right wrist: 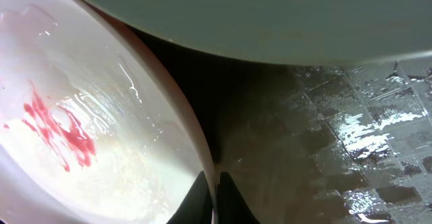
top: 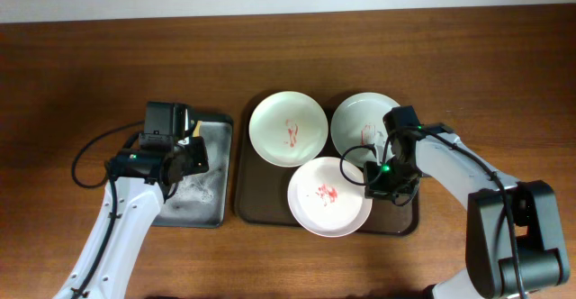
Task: Clean dirty plates on tray and stack at the side
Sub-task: 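Grip the rim of the front white plate with the right gripper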
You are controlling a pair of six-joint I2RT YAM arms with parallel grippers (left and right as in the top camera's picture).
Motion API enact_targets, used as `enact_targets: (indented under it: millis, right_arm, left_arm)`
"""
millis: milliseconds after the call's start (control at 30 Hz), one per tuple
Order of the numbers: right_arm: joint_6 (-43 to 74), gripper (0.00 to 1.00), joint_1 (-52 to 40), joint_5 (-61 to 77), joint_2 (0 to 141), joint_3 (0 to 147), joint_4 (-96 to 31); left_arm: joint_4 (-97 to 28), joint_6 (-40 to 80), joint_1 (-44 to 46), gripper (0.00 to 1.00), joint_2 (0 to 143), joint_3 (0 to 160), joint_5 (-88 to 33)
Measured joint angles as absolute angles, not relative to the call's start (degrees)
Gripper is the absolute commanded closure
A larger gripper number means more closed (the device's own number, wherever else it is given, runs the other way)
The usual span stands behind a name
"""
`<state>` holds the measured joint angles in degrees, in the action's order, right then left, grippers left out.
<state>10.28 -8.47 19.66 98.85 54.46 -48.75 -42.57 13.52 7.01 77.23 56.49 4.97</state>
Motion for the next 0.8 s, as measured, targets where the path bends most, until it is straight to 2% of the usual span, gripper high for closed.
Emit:
enact_targets:
  millis: [300, 567, 800]
  right_arm:
    - [10.4, 0.96, -8.5, 19.9, 98.8, 54.5, -48.7]
    - [10.5, 0.96, -8.5, 20.1, 98.8, 54.5, -48.6]
    - [10.5, 0.96, -8.5, 20.1, 98.8, 54.5, -48.6]
  left_arm:
    - [-41.1, 13.5, 7.0, 1.00, 77.2, 56.5, 5.0]
    - [-24.7, 13.5, 7.0, 1.00, 76.6, 56.7, 9.1]
    - [-28.2, 13.5, 7.0, 1.00, 75.6, 56.8, 9.5]
